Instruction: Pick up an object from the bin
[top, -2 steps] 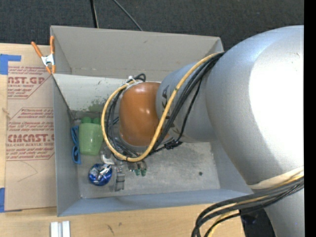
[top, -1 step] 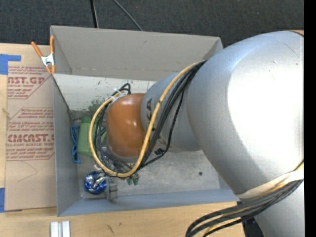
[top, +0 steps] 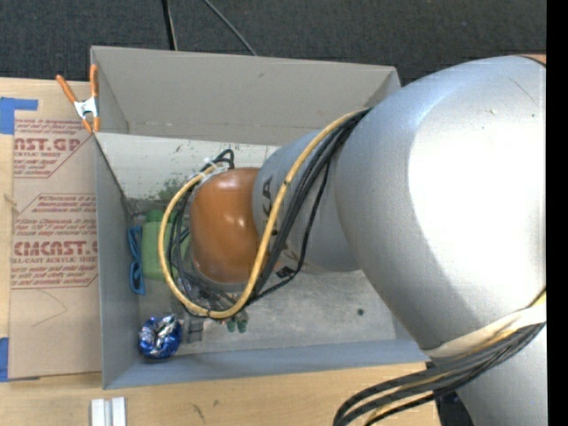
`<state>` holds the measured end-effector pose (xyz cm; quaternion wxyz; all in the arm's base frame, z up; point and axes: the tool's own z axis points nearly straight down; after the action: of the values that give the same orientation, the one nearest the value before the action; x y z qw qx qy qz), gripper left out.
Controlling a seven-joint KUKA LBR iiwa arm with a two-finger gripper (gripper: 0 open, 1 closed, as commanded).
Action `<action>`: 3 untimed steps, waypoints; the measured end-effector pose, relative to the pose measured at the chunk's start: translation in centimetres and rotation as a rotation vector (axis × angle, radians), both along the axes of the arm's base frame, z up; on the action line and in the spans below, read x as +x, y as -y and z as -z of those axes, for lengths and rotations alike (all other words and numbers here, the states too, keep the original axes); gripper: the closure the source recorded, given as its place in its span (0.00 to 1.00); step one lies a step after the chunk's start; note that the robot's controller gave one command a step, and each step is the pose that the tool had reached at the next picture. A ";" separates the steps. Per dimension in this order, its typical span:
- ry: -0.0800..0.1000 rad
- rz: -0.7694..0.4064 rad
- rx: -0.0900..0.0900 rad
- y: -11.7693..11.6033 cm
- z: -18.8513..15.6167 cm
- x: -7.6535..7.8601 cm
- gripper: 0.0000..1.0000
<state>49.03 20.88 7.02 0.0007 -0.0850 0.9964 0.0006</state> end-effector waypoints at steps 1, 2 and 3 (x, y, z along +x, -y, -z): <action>0.002 0.120 0.002 -2.0 -4.8 0.3 1.00; 0.003 0.327 -0.012 -2.1 -4.1 -0.7 1.00; 0.001 0.325 -0.002 -2.7 -4.0 -0.9 0.00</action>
Offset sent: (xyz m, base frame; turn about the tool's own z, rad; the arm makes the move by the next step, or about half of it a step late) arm 0.0022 0.0179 0.0468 0.1207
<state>48.10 23.58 11.02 0.0013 0.0774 0.9970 -0.0007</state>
